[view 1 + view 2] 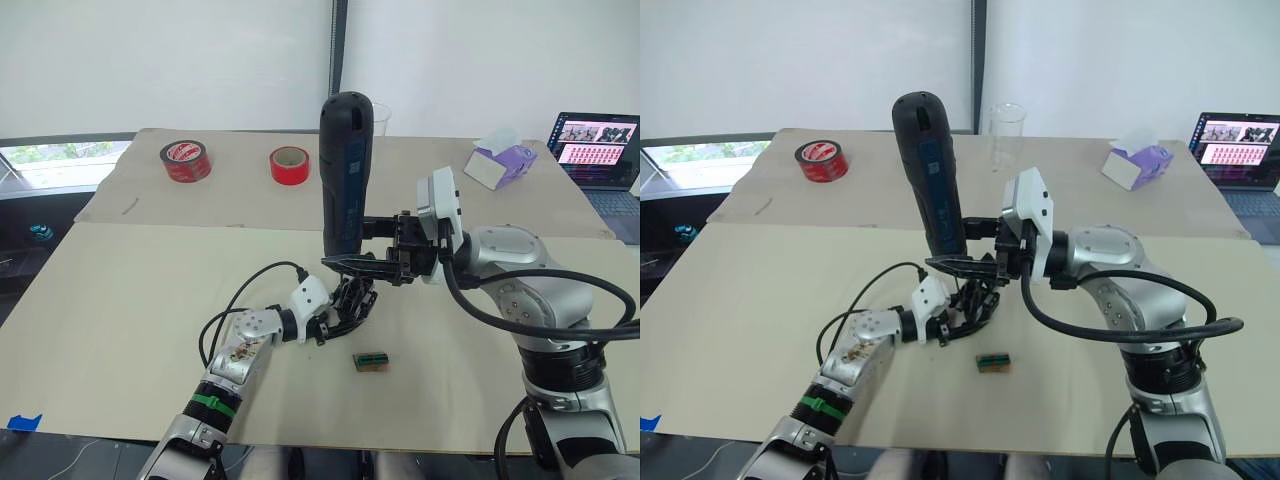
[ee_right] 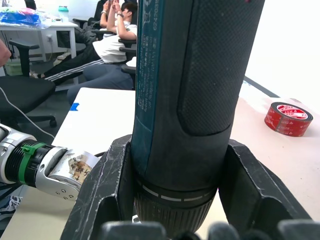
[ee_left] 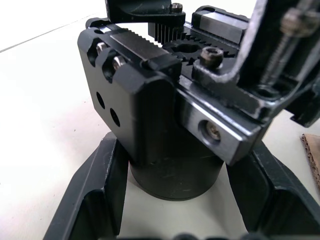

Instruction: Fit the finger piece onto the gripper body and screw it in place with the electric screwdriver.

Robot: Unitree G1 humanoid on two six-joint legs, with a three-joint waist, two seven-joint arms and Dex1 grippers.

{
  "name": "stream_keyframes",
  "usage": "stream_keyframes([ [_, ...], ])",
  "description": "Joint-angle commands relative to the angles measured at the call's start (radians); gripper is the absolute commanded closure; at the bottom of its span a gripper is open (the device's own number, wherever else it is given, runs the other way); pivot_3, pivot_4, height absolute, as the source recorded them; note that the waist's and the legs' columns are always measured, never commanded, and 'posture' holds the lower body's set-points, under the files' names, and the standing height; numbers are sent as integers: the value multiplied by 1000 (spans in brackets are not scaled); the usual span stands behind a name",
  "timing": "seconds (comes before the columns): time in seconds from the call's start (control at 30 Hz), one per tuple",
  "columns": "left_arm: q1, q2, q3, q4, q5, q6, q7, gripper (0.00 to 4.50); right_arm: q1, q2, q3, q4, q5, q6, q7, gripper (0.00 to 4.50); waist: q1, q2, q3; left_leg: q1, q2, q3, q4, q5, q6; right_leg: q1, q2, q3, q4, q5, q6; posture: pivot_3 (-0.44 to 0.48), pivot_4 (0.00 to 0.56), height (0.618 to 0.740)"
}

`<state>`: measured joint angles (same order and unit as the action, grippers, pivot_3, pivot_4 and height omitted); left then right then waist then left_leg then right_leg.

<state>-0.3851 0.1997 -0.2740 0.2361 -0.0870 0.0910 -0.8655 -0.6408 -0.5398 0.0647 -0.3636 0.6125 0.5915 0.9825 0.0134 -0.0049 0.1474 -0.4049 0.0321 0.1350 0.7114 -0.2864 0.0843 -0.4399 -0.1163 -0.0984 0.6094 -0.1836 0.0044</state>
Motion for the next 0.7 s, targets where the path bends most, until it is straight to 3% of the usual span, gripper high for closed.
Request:
stream_keyframes([
  [0.03,35,1,-29,45,3,34,-13,2153,-13,-2,-27,-35,32,-19,8,2566,0,0,0,0,0,0,0,0,0,0,0,0,0,0,0,0,150,740],
  [0.7,38,1,-29,42,4,36,-12,2153,16,10,-23,-24,14,-36,5,2566,0,0,0,0,0,0,0,0,0,0,0,0,0,0,0,0,150,740],
])
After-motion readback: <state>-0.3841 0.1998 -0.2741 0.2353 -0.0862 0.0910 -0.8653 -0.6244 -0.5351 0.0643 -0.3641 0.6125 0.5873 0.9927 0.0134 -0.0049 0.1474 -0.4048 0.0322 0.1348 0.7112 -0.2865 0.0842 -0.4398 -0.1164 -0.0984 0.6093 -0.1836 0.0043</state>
